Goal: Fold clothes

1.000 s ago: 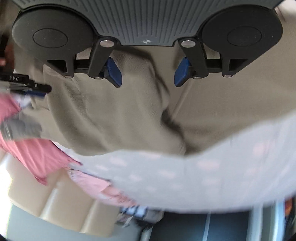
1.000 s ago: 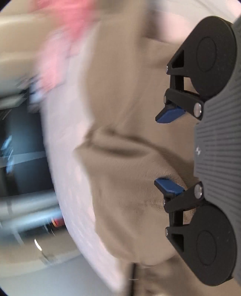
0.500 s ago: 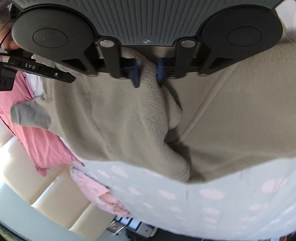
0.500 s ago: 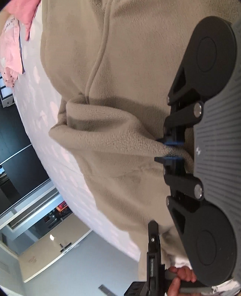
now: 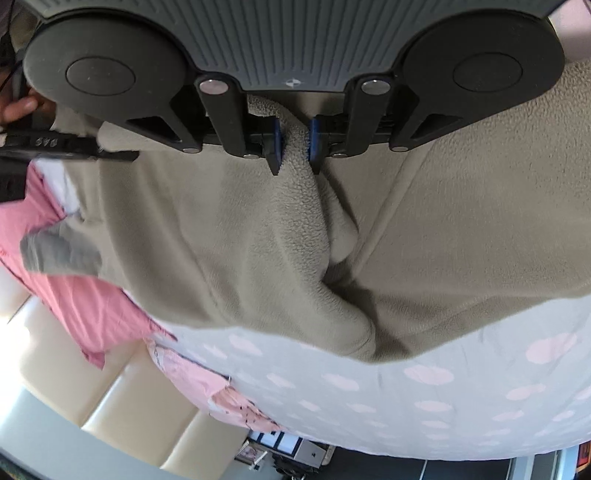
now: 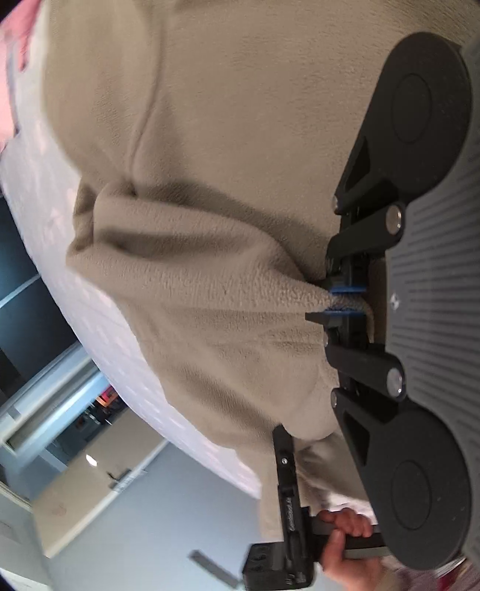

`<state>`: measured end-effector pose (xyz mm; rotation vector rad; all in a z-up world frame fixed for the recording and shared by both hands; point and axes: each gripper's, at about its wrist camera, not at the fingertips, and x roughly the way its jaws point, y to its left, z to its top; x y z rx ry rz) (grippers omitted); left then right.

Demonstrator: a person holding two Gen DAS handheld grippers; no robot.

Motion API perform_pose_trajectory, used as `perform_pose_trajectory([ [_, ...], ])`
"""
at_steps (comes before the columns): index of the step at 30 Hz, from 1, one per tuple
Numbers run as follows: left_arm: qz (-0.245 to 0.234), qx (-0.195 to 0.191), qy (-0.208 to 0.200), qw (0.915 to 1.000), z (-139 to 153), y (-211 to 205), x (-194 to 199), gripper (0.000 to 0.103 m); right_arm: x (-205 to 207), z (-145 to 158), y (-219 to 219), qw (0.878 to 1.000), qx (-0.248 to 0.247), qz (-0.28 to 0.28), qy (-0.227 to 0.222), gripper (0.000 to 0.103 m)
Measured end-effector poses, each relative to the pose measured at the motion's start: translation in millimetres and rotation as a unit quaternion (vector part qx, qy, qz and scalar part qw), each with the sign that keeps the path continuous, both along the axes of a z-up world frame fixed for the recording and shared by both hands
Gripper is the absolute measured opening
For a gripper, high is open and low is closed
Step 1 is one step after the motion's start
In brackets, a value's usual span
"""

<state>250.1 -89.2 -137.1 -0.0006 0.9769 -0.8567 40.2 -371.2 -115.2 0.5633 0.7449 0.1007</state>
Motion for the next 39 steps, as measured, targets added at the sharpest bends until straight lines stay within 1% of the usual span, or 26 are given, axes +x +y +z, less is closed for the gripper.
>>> perform_pose_trajectory([
  [1,-0.002,0.002,-0.004,1.0,2,1,-1,0.019,-1,4,3,1.0,-0.016,0.01,-0.005,0.016],
  [3,-0.003,0.008,-0.014,0.9999,8,2,-2,0.021,-4,10,8,0.998,-0.05,0.025,-0.012,0.023],
  [4,-0.004,0.013,-0.018,0.9997,12,2,-3,0.023,-5,11,9,0.997,-0.064,0.027,-0.013,0.03],
  [5,-0.005,0.022,-0.025,0.9994,16,0,-5,0.024,-4,12,9,0.997,-0.076,0.028,-0.014,0.034],
  [8,-0.01,0.042,-0.051,0.9977,27,-4,-11,0.029,-5,16,10,0.993,-0.115,0.028,-0.02,0.038],
  [11,-0.01,0.057,-0.091,0.9942,40,-6,-18,0.034,-8,25,12,0.986,-0.162,0.027,-0.037,0.038],
  [12,-0.007,0.059,-0.101,0.9931,44,-6,-19,0.036,-9,29,13,0.983,-0.175,0.025,-0.045,0.039],
  [14,-0.001,0.056,-0.117,0.9916,54,-7,-20,0.037,-13,34,14,0.978,-0.196,0.022,-0.067,0.04],
  [15,-0.001,0.051,-0.125,0.9908,58,-8,-21,0.037,-16,37,15,0.974,-0.21,0.018,-0.084,0.042],
  [16,-0.001,0.047,-0.135,0.9897,63,-9,-22,0.037,-19,40,15,0.969,-0.224,0.014,-0.1,0.049],
  [17,-0.002,0.044,-0.145,0.9885,67,-12,-23,0.037,-20,44,16,0.965,-0.237,0.013,-0.114,0.053],
  [19,-0.005,0.044,-0.162,0.9857,72,-20,-22,0.037,-12,52,18,0.956,-0.259,0.015,-0.134,0.054],
  [21,-0.016,0.044,-0.172,0.9839,73,-32,-19,0.037,3,61,19,0.947,-0.287,0.016,-0.144,0.052],
  [22,-0.02,0.044,-0.174,0.9836,73,-37,-16,0.035,13,65,20,0.942,-0.299,0.017,-0.15,0.047],
  [23,-0.025,0.045,-0.175,0.9833,73,-42,-14,0.03,22,67,20,0.938,-0.311,0.018,-0.152,0.038],
  [24,-0.027,0.047,-0.177,0.9827,72,-47,-11,0.025,32,69,21,0.934,-0.323,0.019,-0.152,0.034],
  [25,-0.028,0.052,-0.179,0.982,71,-51,-8,0.023,41,70,22,0.93,-0.334,0.023,-0.15,0.025],
  [26,-0.029,0.056,-0.182,0.9812,69,-54,-5,0.022,50,70,22,0.927,-0.342,0.027,-0.152,0.02],
  [28,-0.031,0.06,-0.189,0.9796,65,-62,1,0.016,70,67,20,0.922,-0.355,0.03,-0.152,0.017],
  [29,-0.032,0.06,-0.195,0.9785,63,-65,5,0.015,80,66,18,0.922,-0.357,0.029,-0.149,0.012],
  [31,-0.033,0.064,-0.208,0.9755,56,-72,14,0.014,101,61,10,0.927,-0.349,0.019,-0.133,0.009],
  [32,-0.034,0.069,-0.208,0.975,51,-74,20,0.014,110,57,4,0.932,-0.342,0.01,-0.122,0.008],
  [34,-0.032,0.094,-0.2,0.9748,34,-79,33,0.007,123,46,-8,0.941,-0.327,-0.011,-0.092,0.005],
  [37,-0.029,0.139,-0.185,0.9725,8,-78,47,0.006,126,22,-24,0.953,-0.297,-0.025,-0.057,0.004],
  [39,-0.026,0.143,-0.174,0.9739,-4,-71,55,0.006,120,8,-32,0.957,-0.283,-0.028,-0.058,0.001],
])
